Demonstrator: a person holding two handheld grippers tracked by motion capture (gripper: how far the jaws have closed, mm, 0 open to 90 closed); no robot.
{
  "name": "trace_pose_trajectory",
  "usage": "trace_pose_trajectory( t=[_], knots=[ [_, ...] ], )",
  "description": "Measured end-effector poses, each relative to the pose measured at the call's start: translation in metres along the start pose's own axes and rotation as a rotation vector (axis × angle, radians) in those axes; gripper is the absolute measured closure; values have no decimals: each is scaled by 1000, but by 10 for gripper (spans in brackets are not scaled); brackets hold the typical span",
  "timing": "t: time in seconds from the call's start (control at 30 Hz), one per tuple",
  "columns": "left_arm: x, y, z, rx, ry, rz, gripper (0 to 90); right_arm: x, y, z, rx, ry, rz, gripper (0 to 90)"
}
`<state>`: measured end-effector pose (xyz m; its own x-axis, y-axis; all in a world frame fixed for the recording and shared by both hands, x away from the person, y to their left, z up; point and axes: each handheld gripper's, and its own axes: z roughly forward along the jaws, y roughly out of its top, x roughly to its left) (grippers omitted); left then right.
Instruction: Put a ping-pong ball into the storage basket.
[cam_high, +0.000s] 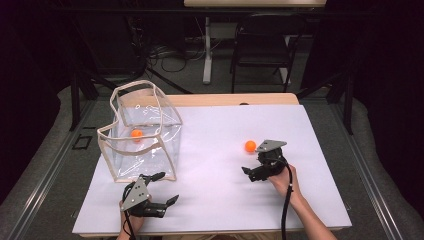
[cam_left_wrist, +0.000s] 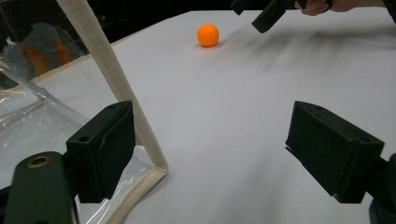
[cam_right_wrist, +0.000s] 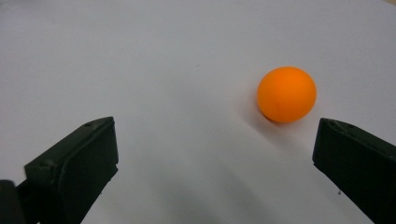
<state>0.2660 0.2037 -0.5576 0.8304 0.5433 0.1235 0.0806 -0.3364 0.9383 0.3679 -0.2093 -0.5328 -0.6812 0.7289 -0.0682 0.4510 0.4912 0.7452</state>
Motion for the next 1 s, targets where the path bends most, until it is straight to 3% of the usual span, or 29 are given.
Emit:
trace_pose_trajectory(
  t=[0.27, 0.53, 0.7, 1.0],
  knots=[
    [-1, 0, 0, -3, -1, -1, 157, -10, 1, 6, -12, -35, 9, 0],
    [0, 0, 0, -1, 2, -2, 157, -21, 4, 11, -19, -39, 48, 0],
    [0, 0, 0, -1, 2, -3, 157, -25, 5, 15, -13, -50, 48, 0],
    [1, -1, 2, 7, 6, -7, 157, -35, 15, 20, -2, -27, 72, 0]
  ],
)
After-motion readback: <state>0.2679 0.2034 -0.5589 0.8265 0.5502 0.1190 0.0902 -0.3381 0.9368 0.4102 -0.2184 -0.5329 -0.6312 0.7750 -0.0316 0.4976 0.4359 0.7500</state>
